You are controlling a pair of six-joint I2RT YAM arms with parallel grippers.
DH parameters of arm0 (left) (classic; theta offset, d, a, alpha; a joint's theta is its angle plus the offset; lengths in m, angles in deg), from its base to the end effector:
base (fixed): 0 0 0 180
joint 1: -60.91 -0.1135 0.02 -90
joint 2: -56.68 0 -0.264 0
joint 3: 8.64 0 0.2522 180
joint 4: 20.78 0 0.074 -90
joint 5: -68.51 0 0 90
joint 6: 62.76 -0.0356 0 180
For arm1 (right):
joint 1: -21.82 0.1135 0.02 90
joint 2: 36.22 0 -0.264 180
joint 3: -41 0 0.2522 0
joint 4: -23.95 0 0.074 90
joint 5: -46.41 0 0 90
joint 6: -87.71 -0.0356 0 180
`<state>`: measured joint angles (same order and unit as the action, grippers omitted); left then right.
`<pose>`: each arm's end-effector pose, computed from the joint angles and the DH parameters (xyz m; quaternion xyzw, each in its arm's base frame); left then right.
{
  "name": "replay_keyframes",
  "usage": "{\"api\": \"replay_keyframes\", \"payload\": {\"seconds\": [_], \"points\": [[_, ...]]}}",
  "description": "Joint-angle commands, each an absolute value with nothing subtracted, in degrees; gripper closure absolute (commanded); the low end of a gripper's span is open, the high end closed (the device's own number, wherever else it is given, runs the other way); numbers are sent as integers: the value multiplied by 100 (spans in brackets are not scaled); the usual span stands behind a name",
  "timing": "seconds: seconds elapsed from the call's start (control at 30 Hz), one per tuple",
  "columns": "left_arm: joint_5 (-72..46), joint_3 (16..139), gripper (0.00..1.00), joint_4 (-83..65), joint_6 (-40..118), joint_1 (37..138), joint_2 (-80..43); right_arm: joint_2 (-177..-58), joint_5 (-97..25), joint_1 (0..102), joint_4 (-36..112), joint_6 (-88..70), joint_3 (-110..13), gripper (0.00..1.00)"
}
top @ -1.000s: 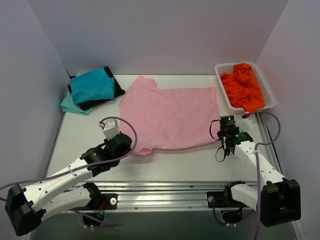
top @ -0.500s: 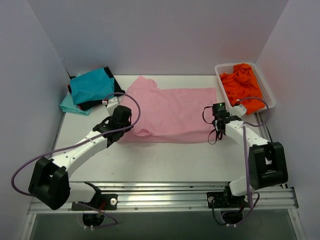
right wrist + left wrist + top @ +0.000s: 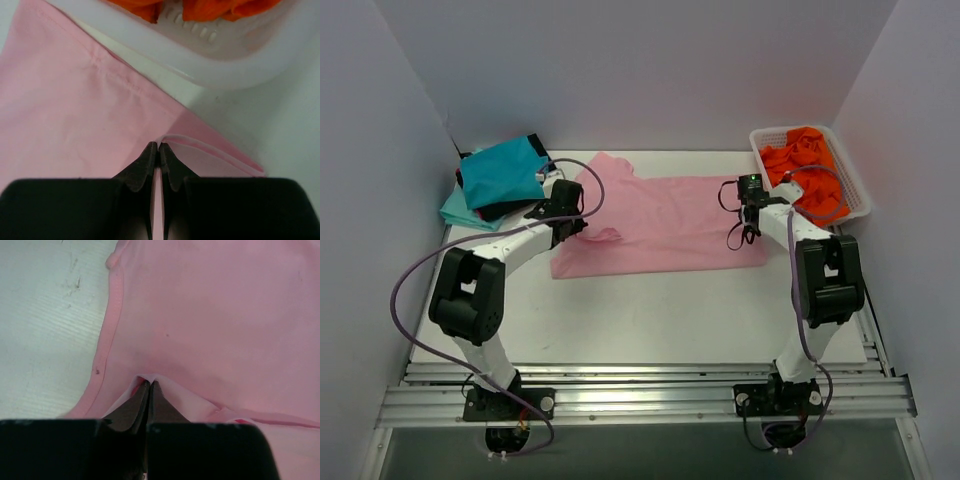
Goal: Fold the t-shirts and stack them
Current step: Fold the flattened tshirt in 1/3 of the way
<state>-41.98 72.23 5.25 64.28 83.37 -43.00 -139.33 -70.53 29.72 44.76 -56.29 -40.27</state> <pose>0.3552 -0.1334 0.2167 -0.1830 0.8926 -0.0449 0.4095 0.3902 0.0379 0.2052 0.4348 0.7829 0.0179 0.4446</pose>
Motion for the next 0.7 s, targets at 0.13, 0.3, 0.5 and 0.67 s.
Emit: {"api": "replay_keyframes", "payload": {"seconds": [0.13,0.3,0.5,0.67], "points": [[-3635,8149,98,98,5994,7946,-5009,-14520,-7233,2727,4712,-5740,-4624,100],[-3142,8903,56,151,5827,7709,-5730,-14933,-7286,2718,4896,-5916,-4844,100],[-3019,9107,2,-131,5853,7497,-5977,-15319,-7303,2692,4870,-5908,-5194,17],[-3142,8950,2,-131,5835,7488,-5513,-15418,-7364,2762,4896,-5591,-5914,0]]}}
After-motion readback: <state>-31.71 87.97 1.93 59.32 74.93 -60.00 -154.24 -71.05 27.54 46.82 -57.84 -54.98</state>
